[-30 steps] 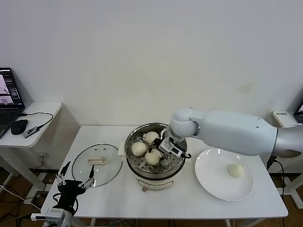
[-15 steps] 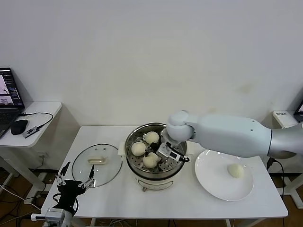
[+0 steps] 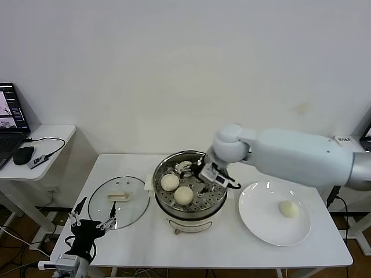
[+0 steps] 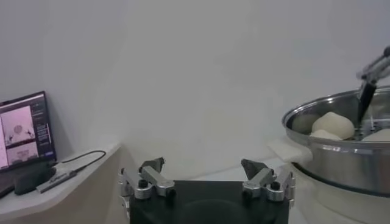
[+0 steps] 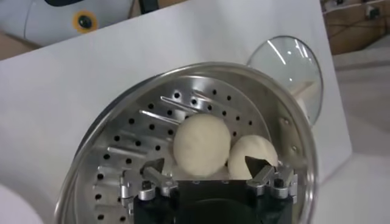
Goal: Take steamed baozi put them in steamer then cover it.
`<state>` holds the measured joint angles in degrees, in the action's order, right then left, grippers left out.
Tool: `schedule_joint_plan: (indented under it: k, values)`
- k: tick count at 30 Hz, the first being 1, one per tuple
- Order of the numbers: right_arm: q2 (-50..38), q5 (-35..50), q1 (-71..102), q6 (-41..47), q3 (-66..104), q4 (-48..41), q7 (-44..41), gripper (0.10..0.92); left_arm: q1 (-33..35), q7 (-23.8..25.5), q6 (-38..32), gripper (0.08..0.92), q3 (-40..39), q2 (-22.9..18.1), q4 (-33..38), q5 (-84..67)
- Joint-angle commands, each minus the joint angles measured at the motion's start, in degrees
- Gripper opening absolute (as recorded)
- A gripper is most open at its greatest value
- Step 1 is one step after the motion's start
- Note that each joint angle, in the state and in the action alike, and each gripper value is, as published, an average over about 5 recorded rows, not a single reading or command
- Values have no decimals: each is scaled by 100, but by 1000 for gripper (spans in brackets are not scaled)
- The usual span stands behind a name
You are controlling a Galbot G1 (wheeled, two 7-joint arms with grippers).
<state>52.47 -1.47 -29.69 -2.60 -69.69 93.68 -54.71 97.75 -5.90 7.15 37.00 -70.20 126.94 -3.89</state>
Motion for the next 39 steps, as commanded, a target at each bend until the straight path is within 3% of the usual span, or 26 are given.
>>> schedule_joint_plan:
  k: [1, 8, 17, 25, 39]
  values:
    - [-1310, 361, -316, 1469, 355, 409, -383, 823, -2, 2, -2, 823, 0, 43, -9, -7]
    - [-2574, 456, 111, 2190, 725, 575, -689, 823, -16, 4, -2, 823, -45, 143, -33, -8]
    - [-3344, 83, 1769, 2127, 1769, 208, -722, 823, -92, 6, 2, 823, -196, 228, -52, 5]
    - [-3314, -472, 3790, 1989, 3512, -472, -680, 823, -89, 5, 11, 823, -222, 250, -66, 22]
    - [-2686, -1142, 4805, 1860, 4371, -1569, -691, 823, -54, 2, 14, 823, -217, 208, -146, 64]
